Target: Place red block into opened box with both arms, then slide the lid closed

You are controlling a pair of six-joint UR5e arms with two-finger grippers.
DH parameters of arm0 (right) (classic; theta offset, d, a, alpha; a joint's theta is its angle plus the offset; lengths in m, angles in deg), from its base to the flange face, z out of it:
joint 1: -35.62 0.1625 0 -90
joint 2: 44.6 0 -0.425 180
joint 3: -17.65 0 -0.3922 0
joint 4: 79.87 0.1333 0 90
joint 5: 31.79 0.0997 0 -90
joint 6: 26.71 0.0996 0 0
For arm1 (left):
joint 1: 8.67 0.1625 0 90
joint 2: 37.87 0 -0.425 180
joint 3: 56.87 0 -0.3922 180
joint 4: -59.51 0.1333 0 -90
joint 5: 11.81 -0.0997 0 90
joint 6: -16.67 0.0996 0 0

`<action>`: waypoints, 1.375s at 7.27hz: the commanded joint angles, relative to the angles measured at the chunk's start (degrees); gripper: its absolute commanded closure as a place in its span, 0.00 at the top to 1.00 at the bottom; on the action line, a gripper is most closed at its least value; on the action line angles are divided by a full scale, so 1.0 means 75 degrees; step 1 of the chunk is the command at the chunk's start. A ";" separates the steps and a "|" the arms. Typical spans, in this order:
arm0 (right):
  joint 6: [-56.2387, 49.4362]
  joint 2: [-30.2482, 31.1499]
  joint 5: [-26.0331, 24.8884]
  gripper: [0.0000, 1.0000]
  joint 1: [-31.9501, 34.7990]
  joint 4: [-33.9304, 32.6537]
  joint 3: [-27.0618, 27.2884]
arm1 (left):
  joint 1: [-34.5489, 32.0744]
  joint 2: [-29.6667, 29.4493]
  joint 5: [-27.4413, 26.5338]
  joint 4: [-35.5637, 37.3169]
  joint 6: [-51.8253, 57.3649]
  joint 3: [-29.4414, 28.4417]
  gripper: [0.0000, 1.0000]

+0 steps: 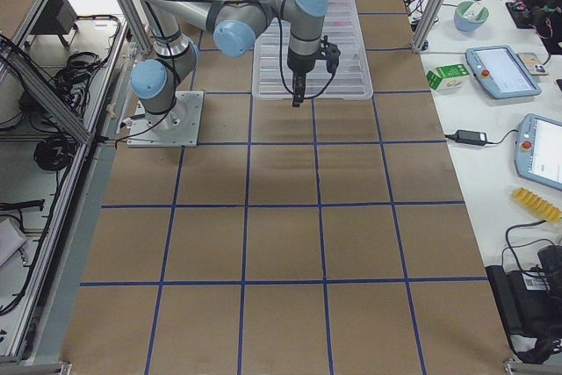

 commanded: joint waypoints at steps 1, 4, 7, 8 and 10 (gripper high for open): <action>-0.0076 -0.0047 -0.0413 1.00 -0.0146 -0.0810 0.0778 | 0.0001 0.0007 -0.0010 0.0009 0.0011 -0.0014 1.00; -0.0030 -0.0071 -0.0312 1.00 0.0029 -0.0810 0.0768 | 0.0001 0.0042 0.0002 0.0032 -0.0012 0.0067 1.00; 0.0180 -0.0246 -0.0218 1.00 0.0871 -0.1032 0.0767 | 0.0059 0.0089 -0.0010 0.0056 -0.0001 0.0032 1.00; 0.0286 -0.0282 0.0073 1.00 0.1280 -0.1230 0.0732 | 0.0059 0.0066 -0.0010 0.0056 -0.0001 -0.0014 1.00; 0.0508 -0.0317 0.0099 1.00 0.1960 -0.1419 0.0732 | 0.0083 0.0077 -0.0010 0.0056 -0.0001 -0.0003 1.00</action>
